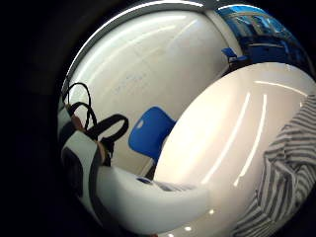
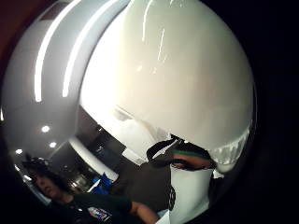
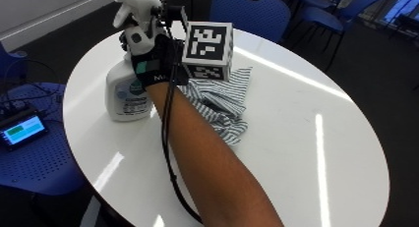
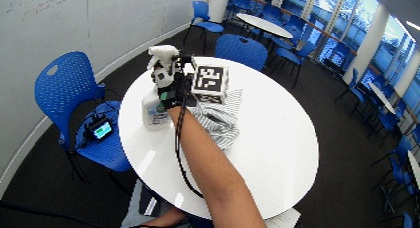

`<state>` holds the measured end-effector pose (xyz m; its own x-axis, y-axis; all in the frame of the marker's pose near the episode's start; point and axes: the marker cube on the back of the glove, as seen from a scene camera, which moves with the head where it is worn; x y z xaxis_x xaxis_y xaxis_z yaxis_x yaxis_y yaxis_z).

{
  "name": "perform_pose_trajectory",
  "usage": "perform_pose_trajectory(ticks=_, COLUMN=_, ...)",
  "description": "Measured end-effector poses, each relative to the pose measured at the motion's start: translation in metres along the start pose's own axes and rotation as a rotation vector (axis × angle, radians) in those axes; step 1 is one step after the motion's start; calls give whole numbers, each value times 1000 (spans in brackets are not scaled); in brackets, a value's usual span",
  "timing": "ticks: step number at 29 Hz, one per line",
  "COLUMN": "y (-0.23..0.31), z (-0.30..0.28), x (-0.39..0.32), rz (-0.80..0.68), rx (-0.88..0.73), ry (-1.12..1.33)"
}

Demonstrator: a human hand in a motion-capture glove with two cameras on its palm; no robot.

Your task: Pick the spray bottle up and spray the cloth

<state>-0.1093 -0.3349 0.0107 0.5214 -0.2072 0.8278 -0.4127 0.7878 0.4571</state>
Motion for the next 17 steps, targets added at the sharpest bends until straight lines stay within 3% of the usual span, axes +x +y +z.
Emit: perform_pose_trajectory(ticks=17, y=-8, z=-24, x=-39, rz=-158, rx=65, ry=63)
